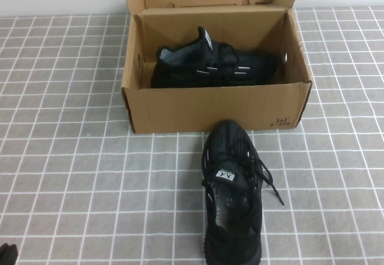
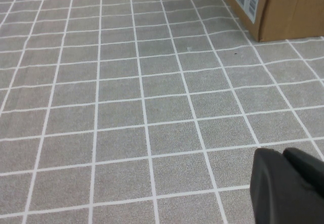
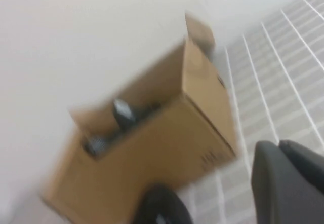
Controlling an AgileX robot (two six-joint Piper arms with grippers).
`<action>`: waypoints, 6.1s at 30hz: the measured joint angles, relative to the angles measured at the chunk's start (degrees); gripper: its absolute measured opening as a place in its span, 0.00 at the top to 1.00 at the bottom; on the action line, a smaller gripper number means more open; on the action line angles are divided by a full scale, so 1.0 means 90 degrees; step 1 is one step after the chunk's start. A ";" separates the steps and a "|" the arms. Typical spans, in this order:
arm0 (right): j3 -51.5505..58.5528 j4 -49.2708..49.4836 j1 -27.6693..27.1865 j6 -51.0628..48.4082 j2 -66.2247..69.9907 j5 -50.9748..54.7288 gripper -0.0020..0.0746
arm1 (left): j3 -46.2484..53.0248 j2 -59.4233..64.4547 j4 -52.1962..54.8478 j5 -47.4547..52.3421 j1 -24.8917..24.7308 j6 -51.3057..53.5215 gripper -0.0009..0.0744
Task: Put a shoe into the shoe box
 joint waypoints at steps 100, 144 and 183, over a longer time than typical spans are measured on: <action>-0.8278 -0.4821 0.3861 -0.2695 1.0533 0.4537 0.98 | 0.0000 0.0000 0.0000 0.0000 0.0000 0.0000 0.99; -0.8278 -0.4300 0.4169 -0.3817 0.8475 0.5331 0.98 | 0.0000 0.0000 -0.0777 -0.2468 0.0000 -0.1198 0.99; -0.8278 -0.3971 0.4117 -0.6166 0.8844 0.5076 0.98 | -0.7149 0.7367 -0.4069 0.3987 -0.0957 0.4053 0.99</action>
